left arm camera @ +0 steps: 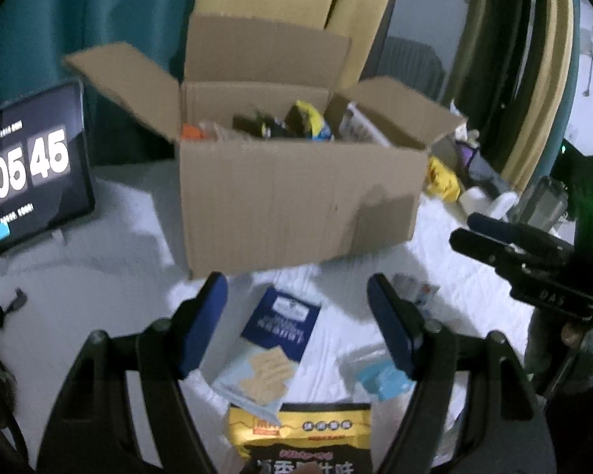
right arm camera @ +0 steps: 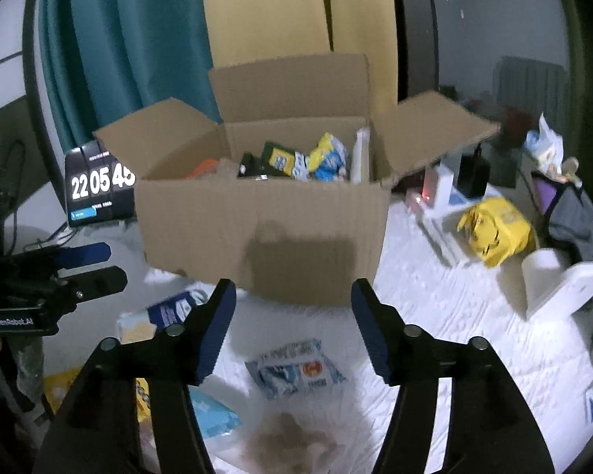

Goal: Organize snacks
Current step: 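Withdraw both grippers from the box toward the remaining snacks, then grasp the blue cracker box with the left gripper while the right grasps the blue-white snack bag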

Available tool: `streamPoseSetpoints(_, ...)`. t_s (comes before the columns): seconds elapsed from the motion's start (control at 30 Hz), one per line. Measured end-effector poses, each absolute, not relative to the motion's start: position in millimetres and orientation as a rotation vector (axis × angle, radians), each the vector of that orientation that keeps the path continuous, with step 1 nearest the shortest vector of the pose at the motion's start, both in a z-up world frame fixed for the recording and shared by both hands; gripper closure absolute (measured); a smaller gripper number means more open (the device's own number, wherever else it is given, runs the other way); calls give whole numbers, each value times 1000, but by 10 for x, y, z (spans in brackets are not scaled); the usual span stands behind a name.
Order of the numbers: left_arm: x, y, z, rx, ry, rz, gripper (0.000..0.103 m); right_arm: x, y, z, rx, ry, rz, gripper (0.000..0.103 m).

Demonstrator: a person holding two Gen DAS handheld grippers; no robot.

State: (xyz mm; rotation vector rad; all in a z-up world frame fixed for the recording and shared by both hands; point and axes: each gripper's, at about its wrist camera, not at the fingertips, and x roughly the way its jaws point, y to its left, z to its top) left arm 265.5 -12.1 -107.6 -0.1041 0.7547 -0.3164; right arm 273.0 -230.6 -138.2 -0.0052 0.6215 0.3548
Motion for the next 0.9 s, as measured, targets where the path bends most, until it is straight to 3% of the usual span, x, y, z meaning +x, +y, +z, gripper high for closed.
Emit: streamPoseSetpoints(0.9, 2865, -225, -1802, 31, 988, -246, 28, 3002, -2164, -2102, -19, 844, 421, 34)
